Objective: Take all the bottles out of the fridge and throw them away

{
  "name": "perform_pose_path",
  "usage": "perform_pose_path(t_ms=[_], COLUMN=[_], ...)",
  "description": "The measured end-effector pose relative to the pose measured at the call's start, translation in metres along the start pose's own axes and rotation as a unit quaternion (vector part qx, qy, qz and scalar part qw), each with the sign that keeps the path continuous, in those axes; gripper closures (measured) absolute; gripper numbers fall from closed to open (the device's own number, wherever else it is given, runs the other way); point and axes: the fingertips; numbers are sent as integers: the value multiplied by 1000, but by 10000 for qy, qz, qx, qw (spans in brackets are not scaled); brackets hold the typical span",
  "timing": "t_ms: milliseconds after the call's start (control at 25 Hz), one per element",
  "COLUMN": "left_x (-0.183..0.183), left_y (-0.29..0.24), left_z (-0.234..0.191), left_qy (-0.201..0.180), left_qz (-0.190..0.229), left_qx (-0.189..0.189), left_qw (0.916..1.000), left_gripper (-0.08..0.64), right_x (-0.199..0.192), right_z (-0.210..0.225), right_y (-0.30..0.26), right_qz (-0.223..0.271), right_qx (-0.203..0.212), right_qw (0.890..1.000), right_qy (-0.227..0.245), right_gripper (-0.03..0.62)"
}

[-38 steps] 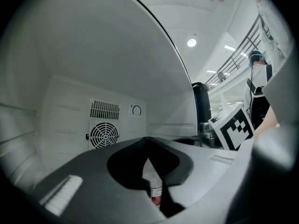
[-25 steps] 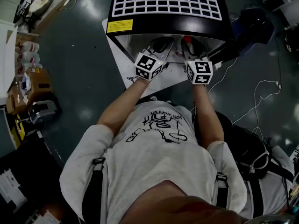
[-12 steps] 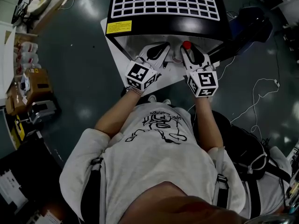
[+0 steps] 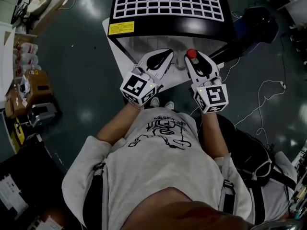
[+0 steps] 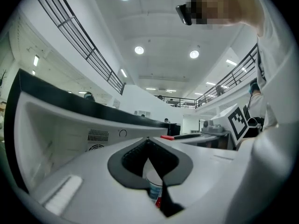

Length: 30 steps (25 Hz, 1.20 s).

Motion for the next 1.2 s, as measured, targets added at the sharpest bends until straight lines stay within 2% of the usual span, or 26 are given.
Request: perform_pose_path(t_ms=[320, 600, 960, 1200], left_x=[34, 55, 59, 61], left_y=[17, 36, 46, 49], left_z=[28, 47, 60, 69], left_qy=[-65, -46, -102, -75], left_qz=[198, 297, 292, 343], left_qx=[-227, -260, -188, -72], left_qw=[9995, 9992, 9993, 9994], left_gripper=[552, 552, 552, 552], right_x=[30, 52, 57, 57], right_z=[-20, -38, -41, -45], right_y=[30, 52, 63, 68], right_qz=[94, 131, 242, 275], right_qx=[109, 194, 173, 366], right_qw=[9999, 9997, 9995, 9989], right_qy=[94, 106, 94, 119], right_gripper=[449, 449, 449, 449])
Point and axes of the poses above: the fingertips, and each gripper's own axes: y backward along the fingers, z to its right, x out of its top, and after that the axes turned 3 degrees about -z, right-handed
